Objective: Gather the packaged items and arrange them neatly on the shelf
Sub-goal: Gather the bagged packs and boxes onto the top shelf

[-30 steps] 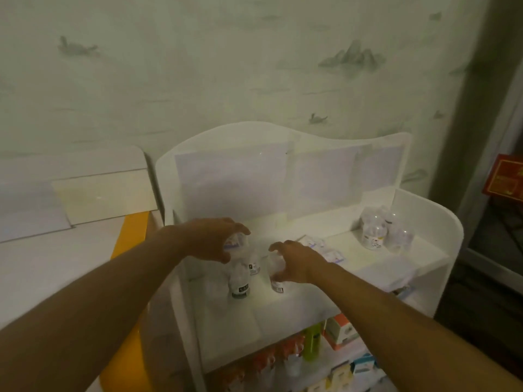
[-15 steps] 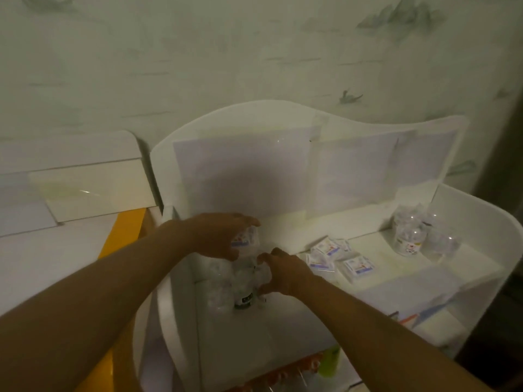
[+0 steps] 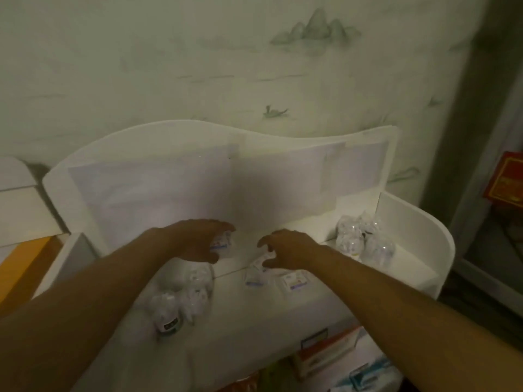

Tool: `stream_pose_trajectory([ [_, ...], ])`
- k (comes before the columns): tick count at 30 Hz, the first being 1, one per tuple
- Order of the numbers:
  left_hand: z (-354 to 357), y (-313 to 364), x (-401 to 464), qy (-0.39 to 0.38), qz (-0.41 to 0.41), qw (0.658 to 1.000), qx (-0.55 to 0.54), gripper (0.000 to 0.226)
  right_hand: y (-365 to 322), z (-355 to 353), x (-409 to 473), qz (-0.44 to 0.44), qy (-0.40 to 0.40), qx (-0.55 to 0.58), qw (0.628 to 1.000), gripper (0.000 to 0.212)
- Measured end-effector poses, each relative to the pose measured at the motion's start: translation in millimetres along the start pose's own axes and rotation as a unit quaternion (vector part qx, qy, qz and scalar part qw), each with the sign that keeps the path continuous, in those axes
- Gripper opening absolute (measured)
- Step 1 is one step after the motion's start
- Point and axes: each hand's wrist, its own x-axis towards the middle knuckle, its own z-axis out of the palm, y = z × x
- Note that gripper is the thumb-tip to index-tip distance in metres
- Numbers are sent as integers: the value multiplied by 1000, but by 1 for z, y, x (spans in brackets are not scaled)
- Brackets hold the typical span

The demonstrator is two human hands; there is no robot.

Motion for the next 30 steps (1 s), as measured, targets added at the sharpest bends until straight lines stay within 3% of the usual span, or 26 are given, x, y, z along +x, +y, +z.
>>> stream_pose_trajectory([
  [6, 24, 75, 59, -19, 39, 999, -25, 79, 87, -29, -29, 41, 7, -14, 999, 53],
  [14, 66, 137, 109, -34, 74, 994, -67, 73, 147, -26, -60, 65, 8, 18, 998, 57],
  [25, 91, 137, 126, -20, 65, 998, -13, 76, 163, -14, -78, 75, 11, 45, 996, 56],
  [30, 43, 124, 90, 20, 76, 997, -9, 55, 134, -40, -62, 52, 33, 34, 998, 54],
])
